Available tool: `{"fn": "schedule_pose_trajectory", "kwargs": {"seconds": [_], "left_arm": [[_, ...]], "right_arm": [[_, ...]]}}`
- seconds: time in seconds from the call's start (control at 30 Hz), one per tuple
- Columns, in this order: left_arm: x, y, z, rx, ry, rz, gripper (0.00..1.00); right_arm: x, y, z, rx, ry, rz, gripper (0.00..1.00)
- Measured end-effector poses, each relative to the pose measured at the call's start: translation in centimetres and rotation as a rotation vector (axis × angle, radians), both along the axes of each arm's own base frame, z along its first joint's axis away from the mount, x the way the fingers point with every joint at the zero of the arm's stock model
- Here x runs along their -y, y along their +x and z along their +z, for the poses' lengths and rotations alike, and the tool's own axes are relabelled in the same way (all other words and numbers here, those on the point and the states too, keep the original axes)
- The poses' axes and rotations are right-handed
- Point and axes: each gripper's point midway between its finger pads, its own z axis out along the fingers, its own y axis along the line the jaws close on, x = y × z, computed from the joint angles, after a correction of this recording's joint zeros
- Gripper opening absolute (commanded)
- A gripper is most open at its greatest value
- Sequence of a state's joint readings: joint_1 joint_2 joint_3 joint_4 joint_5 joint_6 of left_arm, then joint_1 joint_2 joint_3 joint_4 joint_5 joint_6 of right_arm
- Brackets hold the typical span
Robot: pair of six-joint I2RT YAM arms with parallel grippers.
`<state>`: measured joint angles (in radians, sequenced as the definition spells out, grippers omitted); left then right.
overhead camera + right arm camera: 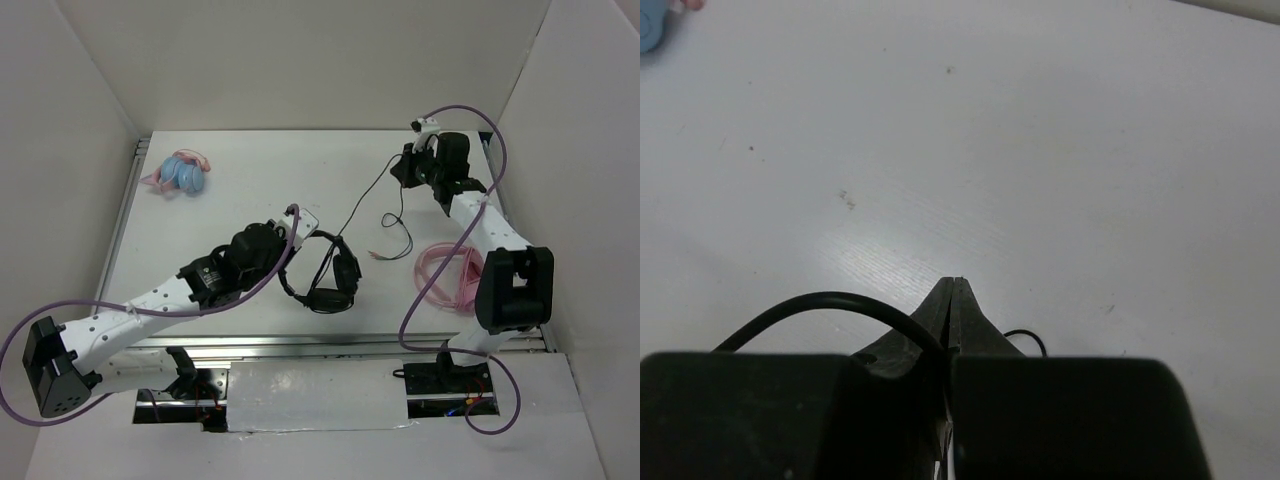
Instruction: Wrap the headphones
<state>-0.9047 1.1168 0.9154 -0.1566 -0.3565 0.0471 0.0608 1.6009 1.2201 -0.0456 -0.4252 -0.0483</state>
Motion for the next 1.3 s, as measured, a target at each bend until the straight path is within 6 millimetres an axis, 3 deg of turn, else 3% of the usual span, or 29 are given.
{"fn": "schedule_pose_trajectory", "kwargs": {"seconds": [0.17,0.3,0.47,0.6,0.73,0.9,1.1,1.2,1.23,1.3], "left_arm": [[0.4,0.3,1.5,0.005,-0.056,0.006,0.00],[1.0,0.8,5.7,0.047,-0.148,0.019,0.00],[0.9,1.4,15.6,0.167,-0.330,0.040,0.00],[-1.3,1.6,23.7,0.274,-0.448,0.105,0.00],[-2.2,0.8,29.5,0.332,-0.587,0.109,0.00],[-2.9,0.0,36.2,0.407,-0.692,0.098,0.00],[-3.5,-0.5,40.8,0.457,-0.743,0.091,0.00],[-3.8,-0.4,41.8,0.471,-0.752,0.105,0.00],[-4.0,-0.3,41.9,0.477,-0.737,0.114,0.00],[-4.3,-0.2,41.8,0.481,-0.721,0.129,0.00]], "right_arm": [[-1.5,-0.4,0.5,0.012,0.035,0.071,0.00],[-4.5,-0.8,-0.5,-0.011,0.045,0.150,0.00],[-10.4,-1.3,-3.1,-0.097,0.075,0.269,0.00],[-15.6,-2.3,-3.2,-0.130,0.117,0.375,0.12],[-21.2,-2.9,-2.3,-0.118,0.142,0.479,0.18],[-26.8,-4.8,-4.2,-0.184,0.186,0.584,0.25],[-33.6,-5.5,-6.6,-0.281,0.253,0.688,0.26],[-36.0,-7.5,-8.2,-0.351,0.285,0.739,0.26],[-36.6,-8.2,-8.5,-0.372,0.293,0.754,0.24],[-37.5,-9.2,-9.2,-0.403,0.300,0.781,0.13]]}}
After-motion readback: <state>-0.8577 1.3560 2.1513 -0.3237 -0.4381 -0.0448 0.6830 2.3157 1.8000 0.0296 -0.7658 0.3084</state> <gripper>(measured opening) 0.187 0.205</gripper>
